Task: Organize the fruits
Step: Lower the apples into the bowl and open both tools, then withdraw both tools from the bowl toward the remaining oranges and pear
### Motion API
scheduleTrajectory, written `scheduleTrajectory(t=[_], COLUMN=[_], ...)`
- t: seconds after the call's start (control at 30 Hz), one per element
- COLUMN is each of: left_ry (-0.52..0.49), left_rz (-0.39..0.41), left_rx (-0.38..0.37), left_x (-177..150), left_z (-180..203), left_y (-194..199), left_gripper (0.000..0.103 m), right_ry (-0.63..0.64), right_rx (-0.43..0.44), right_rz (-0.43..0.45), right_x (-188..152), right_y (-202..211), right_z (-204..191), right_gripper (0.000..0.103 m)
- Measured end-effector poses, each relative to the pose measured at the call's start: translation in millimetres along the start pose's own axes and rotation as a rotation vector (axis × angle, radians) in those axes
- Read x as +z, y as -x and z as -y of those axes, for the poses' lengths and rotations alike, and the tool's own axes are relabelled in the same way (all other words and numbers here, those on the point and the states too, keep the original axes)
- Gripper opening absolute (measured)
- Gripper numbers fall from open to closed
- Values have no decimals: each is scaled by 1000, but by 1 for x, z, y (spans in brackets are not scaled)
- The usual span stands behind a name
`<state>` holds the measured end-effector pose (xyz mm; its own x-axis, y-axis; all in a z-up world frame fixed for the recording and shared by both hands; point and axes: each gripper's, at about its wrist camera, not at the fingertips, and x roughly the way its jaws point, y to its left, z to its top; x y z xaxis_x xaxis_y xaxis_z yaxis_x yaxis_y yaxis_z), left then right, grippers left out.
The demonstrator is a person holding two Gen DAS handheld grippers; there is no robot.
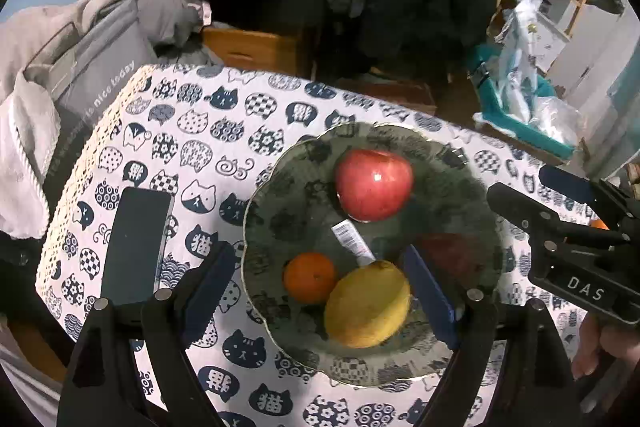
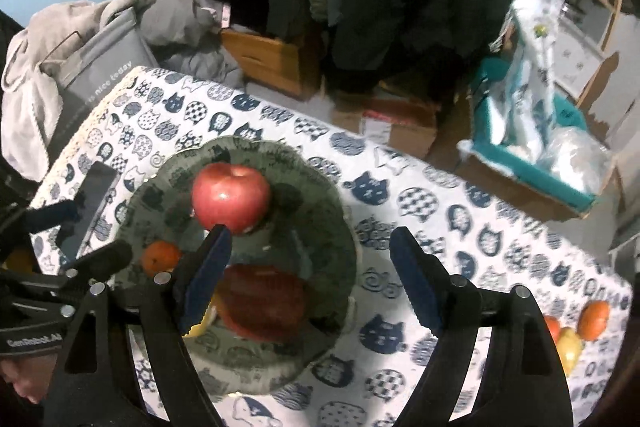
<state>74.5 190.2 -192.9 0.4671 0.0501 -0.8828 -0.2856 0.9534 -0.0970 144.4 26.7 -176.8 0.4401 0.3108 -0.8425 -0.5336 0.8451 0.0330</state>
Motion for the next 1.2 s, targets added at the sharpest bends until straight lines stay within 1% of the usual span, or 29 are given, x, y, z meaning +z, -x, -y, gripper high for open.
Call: scheduleTrajectory(t=[0.27,0.4,0.63,0.73,1.0,1.07,1.13,1.2], left_ry=[-16,-38,-77,-97,-138,-144,-145,-150], left_rz=[49,85,161,186,246,262,278,291], left_rx=[-34,-42,-48,-52,-70,-78,-83,-92], left_x=[2,3,2,1,-1,-3,-4,-5], left_z=[12,21,36,43,61,65,69,74], left_y=[27,45,77,88,114,120,126,131], left_gripper=[88,88,88,90,90,93,99,100], right_ry=[19,21,6,2,0,2,5,5], right_rx=[-70,-89,-98,-104,-114,-114,-116,-122], right_rz=[65,98,168,196,255,265,273,281], right_x=[-3,-5,-10,-13,-26,-30,-35,-40], right_y=[39,60,100,117,162,170,178,186], right_z=[12,18,27,31,43,46,51,56], right_gripper=[82,82,82,82,82,82,82,82])
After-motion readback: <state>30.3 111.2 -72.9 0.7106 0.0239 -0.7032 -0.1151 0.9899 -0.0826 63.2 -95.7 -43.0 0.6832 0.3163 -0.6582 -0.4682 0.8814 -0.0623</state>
